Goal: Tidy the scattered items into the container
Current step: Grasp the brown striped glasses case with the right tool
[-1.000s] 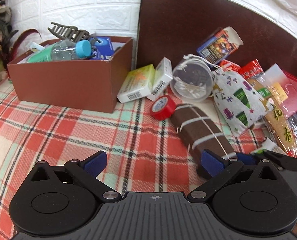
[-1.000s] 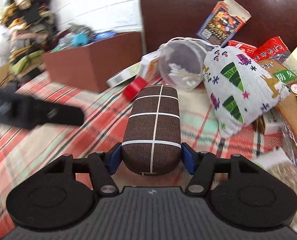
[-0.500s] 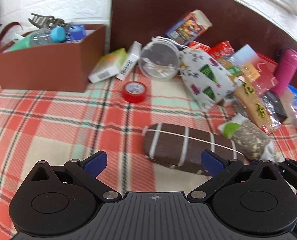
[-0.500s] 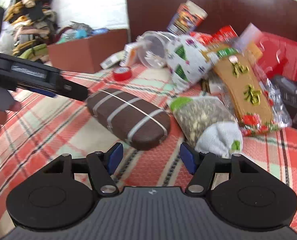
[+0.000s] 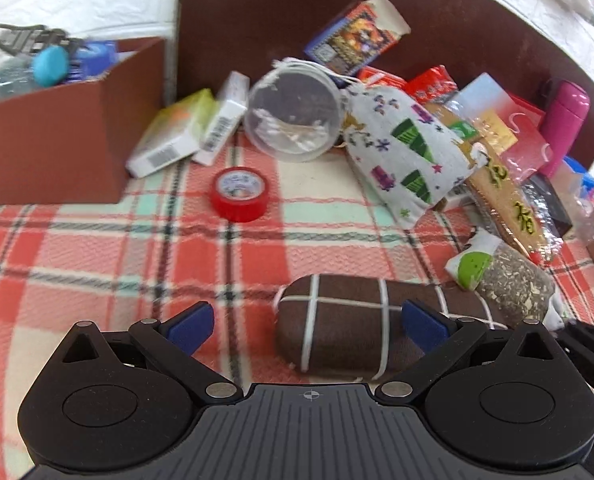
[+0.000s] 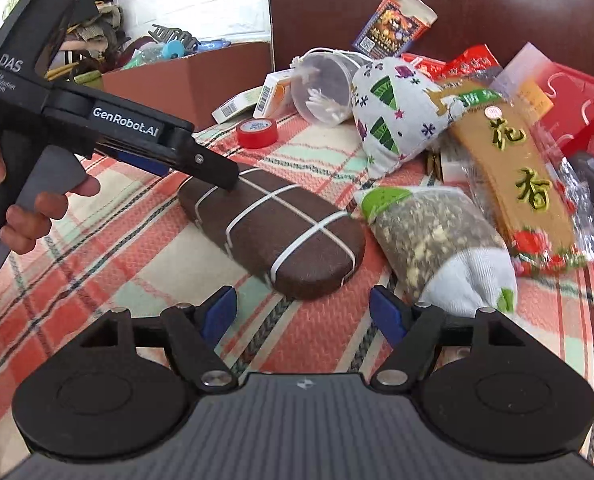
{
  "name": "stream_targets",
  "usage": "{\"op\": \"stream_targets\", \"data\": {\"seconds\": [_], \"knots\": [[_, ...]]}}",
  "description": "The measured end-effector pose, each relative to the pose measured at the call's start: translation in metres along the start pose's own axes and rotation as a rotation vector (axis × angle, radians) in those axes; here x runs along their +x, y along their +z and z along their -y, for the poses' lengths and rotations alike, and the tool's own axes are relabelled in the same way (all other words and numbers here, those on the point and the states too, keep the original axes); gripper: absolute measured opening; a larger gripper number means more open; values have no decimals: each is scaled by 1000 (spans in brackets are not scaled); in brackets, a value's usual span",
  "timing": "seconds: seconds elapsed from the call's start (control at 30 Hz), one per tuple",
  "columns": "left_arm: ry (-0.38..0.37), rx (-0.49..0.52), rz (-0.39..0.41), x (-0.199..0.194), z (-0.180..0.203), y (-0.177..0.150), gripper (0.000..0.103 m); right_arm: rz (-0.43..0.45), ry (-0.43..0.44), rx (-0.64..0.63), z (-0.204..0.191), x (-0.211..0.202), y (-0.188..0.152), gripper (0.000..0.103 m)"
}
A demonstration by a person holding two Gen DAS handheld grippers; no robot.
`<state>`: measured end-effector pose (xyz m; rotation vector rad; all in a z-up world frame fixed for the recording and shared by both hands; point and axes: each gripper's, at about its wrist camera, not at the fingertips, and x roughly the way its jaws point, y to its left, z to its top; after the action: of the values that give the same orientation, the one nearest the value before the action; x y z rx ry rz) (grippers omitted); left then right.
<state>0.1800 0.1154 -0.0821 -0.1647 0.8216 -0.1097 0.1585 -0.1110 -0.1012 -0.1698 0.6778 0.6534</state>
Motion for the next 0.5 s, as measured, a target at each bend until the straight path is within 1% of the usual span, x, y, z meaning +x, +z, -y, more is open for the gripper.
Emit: {"op": "stream_targets", "data": {"seconds": [0.07, 0.13, 0.17, 0.37, 0.5], "knots": [[-14, -7, 3, -2, -1, -1, 101, -1, 0, -2, 1, 6, 1, 76], [-28, -15, 5, -4, -2, -3, 93, -1, -7, -7, 1, 10, 3, 72], [-35, -18, 7, -5, -2, -4, 89, -1, -12, -10, 0, 12, 4, 71], [-78, -40, 15, -10, -5, -8, 85, -23, -26, -20, -3, 11, 6, 70], [-106, -54, 20, -14, -7, -11, 84, -39, -8, -11, -10, 5, 9, 70]]}}
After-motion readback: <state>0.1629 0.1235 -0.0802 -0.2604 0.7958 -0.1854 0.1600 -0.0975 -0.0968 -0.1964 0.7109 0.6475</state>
